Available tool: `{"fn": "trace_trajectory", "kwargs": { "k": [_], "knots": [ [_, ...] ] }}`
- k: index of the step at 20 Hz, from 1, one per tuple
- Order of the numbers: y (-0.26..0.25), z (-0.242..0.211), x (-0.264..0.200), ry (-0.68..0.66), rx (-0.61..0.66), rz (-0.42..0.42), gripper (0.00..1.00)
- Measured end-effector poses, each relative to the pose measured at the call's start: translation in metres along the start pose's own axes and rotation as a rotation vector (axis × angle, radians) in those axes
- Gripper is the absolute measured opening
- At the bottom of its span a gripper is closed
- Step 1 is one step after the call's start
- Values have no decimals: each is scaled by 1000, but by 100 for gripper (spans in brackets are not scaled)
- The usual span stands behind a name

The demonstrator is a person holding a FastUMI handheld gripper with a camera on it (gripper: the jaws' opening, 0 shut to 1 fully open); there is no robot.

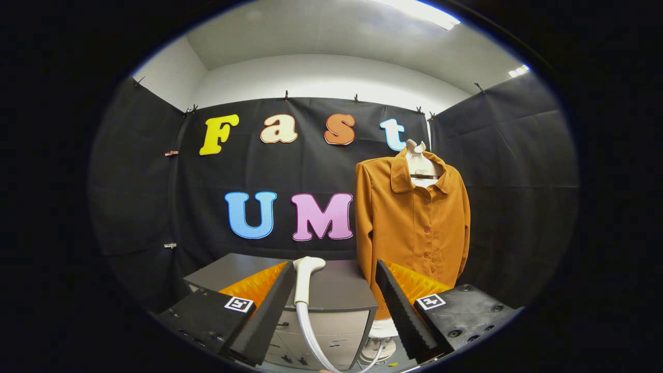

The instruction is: Iron the clothes twice with a garment steamer, once on the left side and once on the right side.

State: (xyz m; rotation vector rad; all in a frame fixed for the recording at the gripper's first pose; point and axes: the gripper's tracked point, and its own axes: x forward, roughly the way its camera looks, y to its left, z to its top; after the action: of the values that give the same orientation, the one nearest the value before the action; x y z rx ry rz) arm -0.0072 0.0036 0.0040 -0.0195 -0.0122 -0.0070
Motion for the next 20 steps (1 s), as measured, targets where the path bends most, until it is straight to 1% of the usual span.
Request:
{"fn": "trace_trajectory", "kwargs": {
  "k": [10, 20],
  "knots": [
    [15, -3, -2, 8, 7, 6, 98],
    [62, -18, 7, 37, 18, 11, 98]
  ]
}}
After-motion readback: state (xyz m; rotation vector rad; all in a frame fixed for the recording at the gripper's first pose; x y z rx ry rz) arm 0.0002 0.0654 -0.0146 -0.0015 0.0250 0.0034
